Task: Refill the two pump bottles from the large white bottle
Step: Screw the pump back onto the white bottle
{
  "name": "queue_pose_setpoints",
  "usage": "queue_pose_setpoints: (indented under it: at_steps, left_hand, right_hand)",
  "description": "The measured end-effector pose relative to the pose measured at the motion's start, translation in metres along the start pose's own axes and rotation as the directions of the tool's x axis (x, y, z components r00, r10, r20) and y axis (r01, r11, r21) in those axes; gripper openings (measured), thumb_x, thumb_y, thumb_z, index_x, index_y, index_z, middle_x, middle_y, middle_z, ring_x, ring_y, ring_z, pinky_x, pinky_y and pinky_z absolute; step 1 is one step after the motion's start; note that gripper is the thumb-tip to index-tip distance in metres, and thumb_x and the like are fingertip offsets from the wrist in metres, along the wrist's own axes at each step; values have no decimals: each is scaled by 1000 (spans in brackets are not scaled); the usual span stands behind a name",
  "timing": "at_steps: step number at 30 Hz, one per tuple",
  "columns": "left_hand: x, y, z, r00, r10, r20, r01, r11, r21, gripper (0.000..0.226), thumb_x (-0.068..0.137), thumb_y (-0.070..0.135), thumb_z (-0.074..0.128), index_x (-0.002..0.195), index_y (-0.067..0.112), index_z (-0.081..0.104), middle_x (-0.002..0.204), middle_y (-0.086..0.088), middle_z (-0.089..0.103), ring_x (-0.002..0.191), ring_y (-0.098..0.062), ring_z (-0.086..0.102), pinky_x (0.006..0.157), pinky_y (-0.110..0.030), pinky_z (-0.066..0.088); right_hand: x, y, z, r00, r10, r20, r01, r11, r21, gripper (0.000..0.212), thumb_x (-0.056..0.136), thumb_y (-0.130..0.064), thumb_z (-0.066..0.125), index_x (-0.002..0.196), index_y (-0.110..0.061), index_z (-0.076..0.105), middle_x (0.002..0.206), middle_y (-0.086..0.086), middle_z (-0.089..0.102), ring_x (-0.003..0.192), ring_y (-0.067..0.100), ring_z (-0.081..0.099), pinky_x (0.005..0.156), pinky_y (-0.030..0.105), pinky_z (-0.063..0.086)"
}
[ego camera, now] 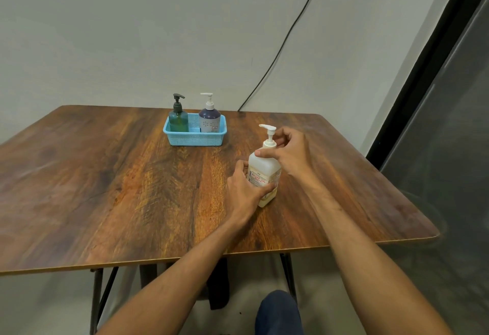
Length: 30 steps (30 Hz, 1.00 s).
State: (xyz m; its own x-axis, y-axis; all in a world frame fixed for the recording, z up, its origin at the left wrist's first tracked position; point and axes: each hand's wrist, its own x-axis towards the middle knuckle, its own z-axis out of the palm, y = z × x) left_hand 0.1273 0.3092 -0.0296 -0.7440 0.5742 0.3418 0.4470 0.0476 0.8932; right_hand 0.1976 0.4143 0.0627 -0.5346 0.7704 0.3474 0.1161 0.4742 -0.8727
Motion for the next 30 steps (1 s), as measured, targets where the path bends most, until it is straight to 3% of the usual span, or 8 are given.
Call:
queue_pose_setpoints:
  at_steps: [4,9,14,17,19,22,25,30]
  left_hand:
    - [0,1,0,1000,-12,-1,12,1000,4,72,63,46,93,117,23,50,114,9,64,100,-3,63,73,-12,50]
    - [0,-1,1,1000,-4,0,4,1000,9,73,62,48,92,117,22,51,120,4,66,106,-8,65,80,-24,58]
    - [-1,1,1,1000,2,-12,-2,1000,6,69,61,45,93,111,21,51,108,11,65,96,-4,65,75,-23,58]
    - [-1,-1,0,1000,3,-16,-3,1000,8,68,60,45,94,108,21,51,103,10,66,91,-2,65,74,-28,60]
    - [0,-2,1,1000,3,-15,-3,1000,13,69,61,46,93,110,21,51,108,8,67,95,-5,66,77,-30,61]
    - [0,-2,2,1000,4,-14,-4,1000,11,71,61,46,93,114,21,52,115,5,67,103,-8,66,80,-28,60]
    - [-1,-1,1,1000,5,-10,-5,1000,3,69,62,44,93,113,21,51,114,6,67,100,-6,64,76,-21,57]
    - [1,-1,0,1000,1,-6,-1,1000,-10,68,61,43,94,109,22,51,108,7,67,96,-5,66,74,-21,57]
  right_hand:
    - [1,1,0,1000,1,23,-2,1000,16,54,58,-17,97,102,-7,67,89,1,65,77,12,58,72,30,54]
    - [5,-1,-14,993,3,115,-1,1000,-16,45,66,-3,90,109,-11,75,99,3,76,95,20,72,91,46,58]
    - [-2,-7,-2,1000,-16,-12,16,999,-33,39,57,-15,97,87,-12,73,76,-3,66,67,9,57,65,26,51]
    - [-5,-6,4,999,-26,-44,25,999,-26,43,58,-19,97,91,-12,71,73,-10,58,65,3,49,60,18,45]
    - [-4,-5,-1,1000,-8,25,8,1000,-14,45,61,-18,96,97,-10,70,77,-9,60,67,2,51,61,14,46]
    - [0,-1,-12,991,20,135,-20,1000,-3,44,69,-11,91,109,-9,72,97,0,71,87,14,65,81,30,56]
    - [2,0,-16,990,10,142,-8,1000,-17,33,72,-3,86,100,-14,75,99,4,75,96,23,70,93,49,56]
    - [-2,-6,-1,1000,3,-4,-3,999,-39,44,56,-15,98,82,-11,62,78,-1,64,67,9,55,63,26,50]
